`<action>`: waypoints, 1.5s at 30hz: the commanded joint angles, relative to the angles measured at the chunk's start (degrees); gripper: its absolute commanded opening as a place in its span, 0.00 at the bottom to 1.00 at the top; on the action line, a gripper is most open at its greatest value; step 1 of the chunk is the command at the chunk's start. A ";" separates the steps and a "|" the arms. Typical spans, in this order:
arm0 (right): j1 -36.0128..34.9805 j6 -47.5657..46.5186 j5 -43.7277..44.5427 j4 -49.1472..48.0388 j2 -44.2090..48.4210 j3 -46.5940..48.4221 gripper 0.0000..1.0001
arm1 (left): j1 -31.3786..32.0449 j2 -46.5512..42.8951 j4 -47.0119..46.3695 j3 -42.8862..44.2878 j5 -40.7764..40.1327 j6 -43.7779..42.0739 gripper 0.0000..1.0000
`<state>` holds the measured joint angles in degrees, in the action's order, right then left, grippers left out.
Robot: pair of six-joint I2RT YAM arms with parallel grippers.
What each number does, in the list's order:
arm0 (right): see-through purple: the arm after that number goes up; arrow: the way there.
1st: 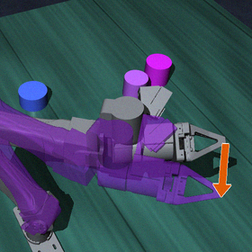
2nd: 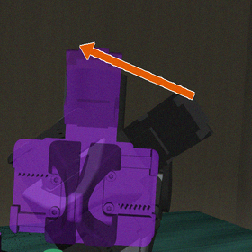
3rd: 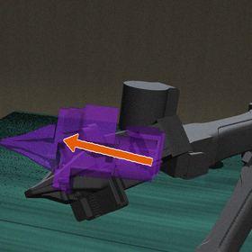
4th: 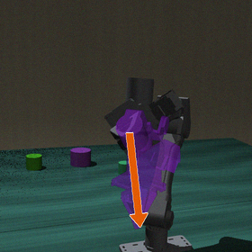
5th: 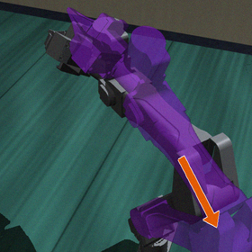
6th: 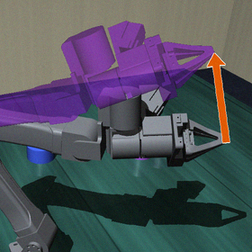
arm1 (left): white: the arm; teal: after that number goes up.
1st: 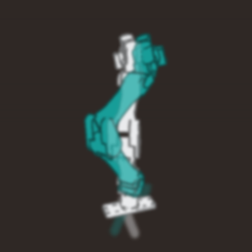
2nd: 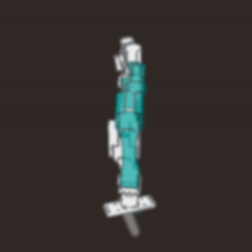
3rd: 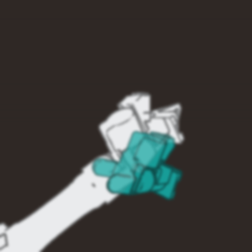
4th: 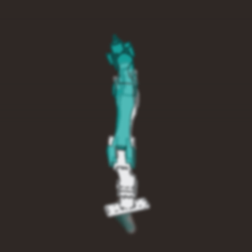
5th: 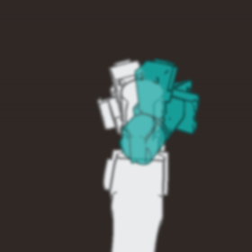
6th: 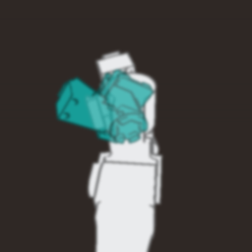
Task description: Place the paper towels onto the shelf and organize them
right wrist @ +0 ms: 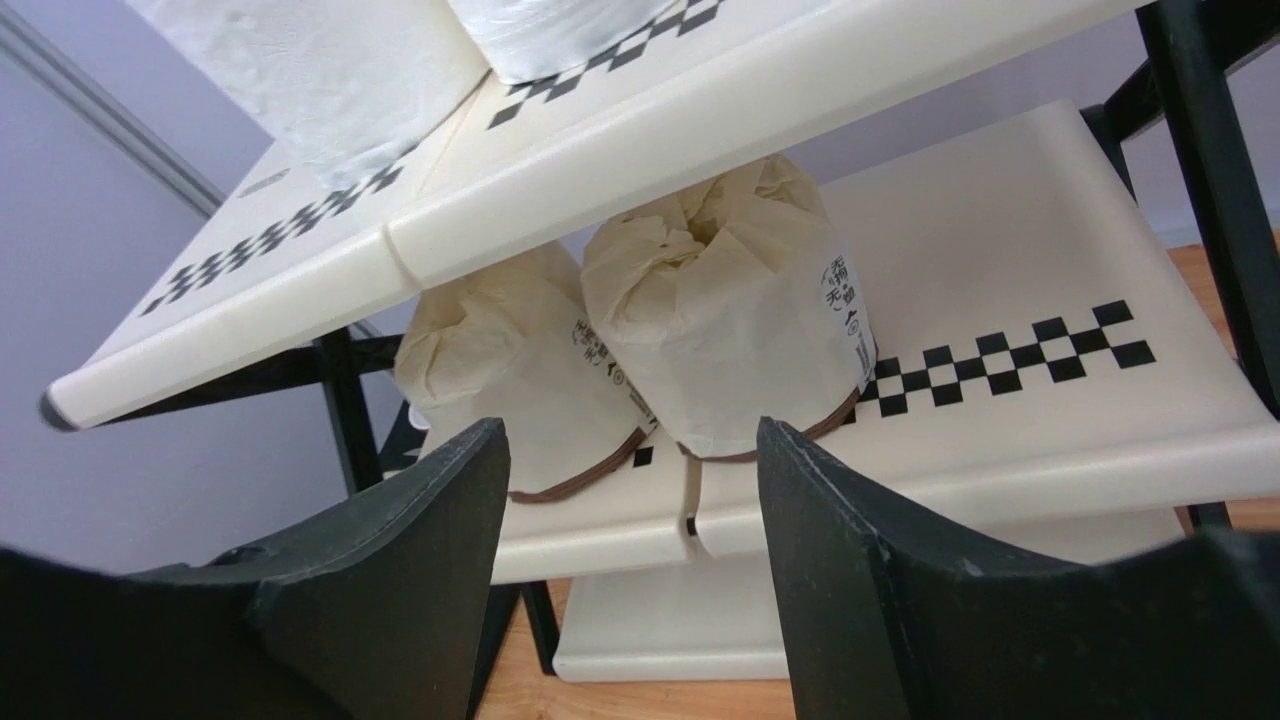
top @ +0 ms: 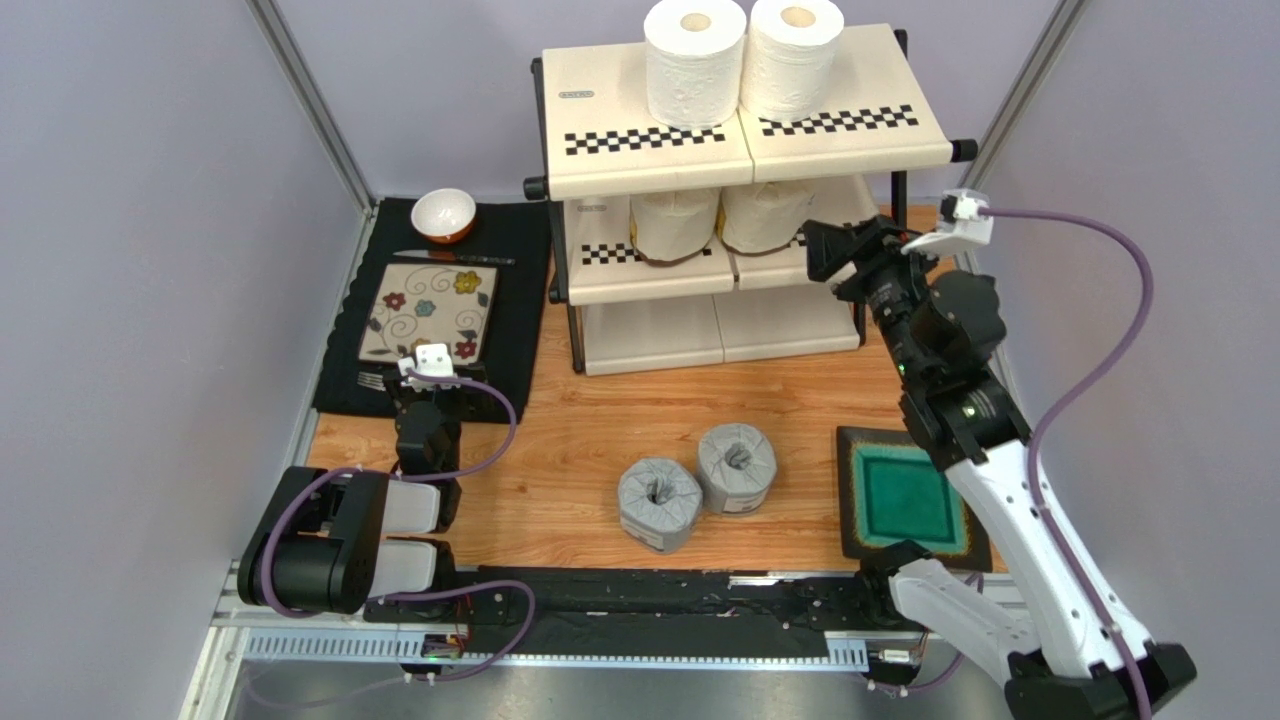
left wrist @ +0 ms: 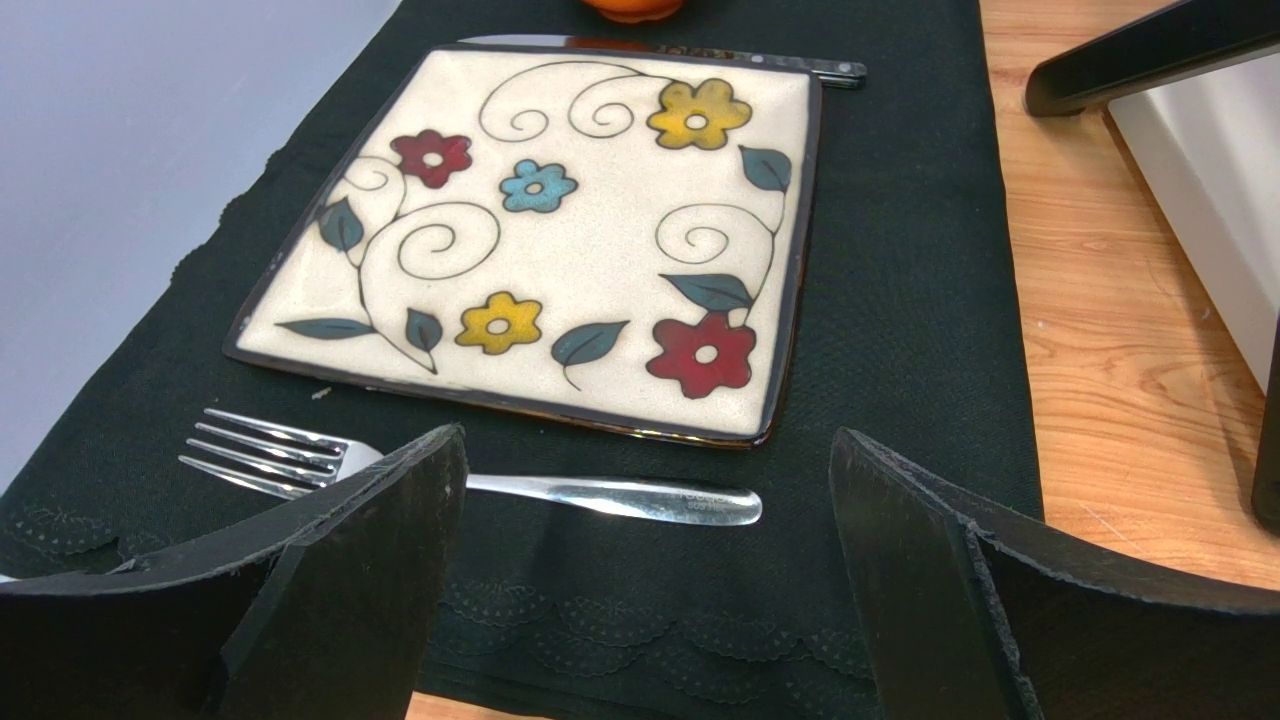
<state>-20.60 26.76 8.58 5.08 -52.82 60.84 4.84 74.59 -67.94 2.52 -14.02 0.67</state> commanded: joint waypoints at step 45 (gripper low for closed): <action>-13.33 10.85 -11.31 24.89 3.60 -28.32 0.63 | -0.36 0.12 -1.67 -13.34 0.31 -0.40 0.99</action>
<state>-33.36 37.08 -3.55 32.82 -49.10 32.71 4.84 74.59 -67.94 2.52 -14.04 0.67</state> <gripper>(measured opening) 0.673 0.992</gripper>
